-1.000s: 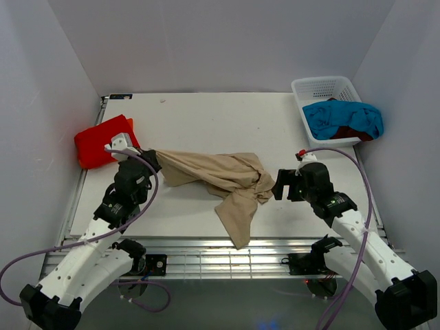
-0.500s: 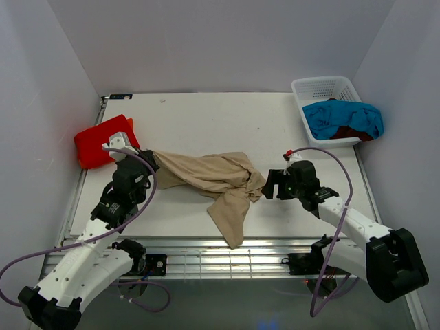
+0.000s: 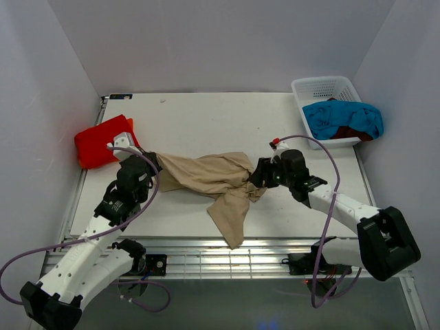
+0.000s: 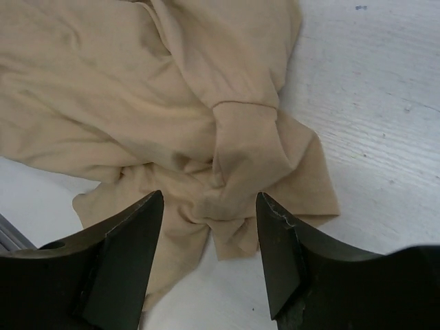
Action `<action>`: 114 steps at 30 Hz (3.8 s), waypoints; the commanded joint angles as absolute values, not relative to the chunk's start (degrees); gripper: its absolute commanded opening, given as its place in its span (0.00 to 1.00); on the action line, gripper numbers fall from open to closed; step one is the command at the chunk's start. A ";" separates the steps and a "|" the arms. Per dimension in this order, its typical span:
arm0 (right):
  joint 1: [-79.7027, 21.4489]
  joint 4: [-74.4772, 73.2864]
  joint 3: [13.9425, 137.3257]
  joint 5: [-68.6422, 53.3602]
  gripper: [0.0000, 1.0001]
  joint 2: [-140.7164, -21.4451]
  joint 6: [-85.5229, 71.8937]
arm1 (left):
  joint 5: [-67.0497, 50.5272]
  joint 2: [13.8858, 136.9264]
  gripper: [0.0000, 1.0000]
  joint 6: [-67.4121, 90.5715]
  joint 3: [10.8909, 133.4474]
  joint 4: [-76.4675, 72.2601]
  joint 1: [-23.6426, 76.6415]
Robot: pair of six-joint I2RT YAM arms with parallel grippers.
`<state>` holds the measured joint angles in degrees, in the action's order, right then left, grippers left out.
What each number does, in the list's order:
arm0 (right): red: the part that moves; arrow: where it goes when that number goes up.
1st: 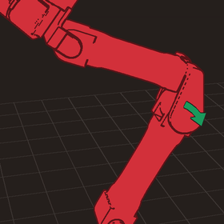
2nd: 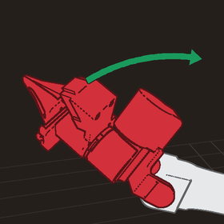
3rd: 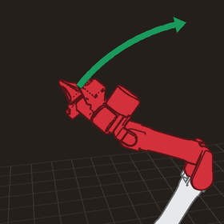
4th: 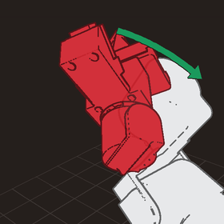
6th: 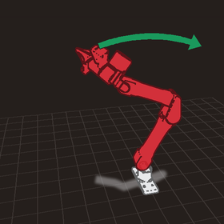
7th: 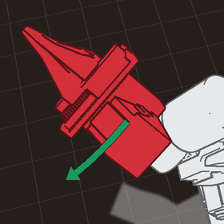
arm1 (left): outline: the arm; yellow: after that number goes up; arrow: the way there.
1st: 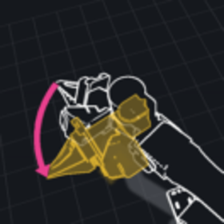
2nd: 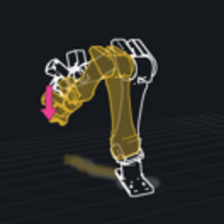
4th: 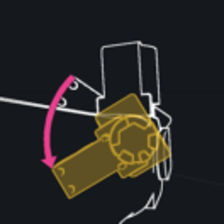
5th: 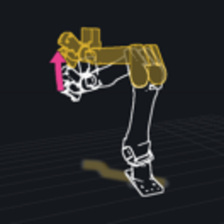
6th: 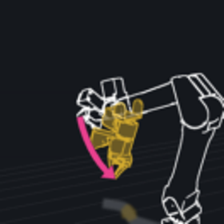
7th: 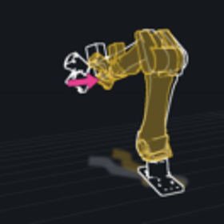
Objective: Fold and stack the t-shirts
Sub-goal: Flatten the tshirt out
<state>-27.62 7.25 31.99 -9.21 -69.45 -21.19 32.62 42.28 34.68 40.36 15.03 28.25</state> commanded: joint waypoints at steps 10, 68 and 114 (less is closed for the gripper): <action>-32.96 9.06 37.79 -1.76 0.57 -80.86 -21.71 | 32.96 40.87 0.00 33.49 39.73 15.29 28.30; -49.36 -11.87 44.30 2.10 0.52 -59.23 -20.03 | 23.38 42.45 0.00 16.26 65.04 27.07 28.30; -75.41 14.24 40.61 3.77 0.55 -91.76 -38.67 | 29.97 35.95 0.00 15.73 57.57 27.51 28.30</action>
<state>-74.76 12.97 39.29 1.83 -91.00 -37.39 28.99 37.06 16.51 56.95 27.44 28.25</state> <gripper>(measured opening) 0.548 0.019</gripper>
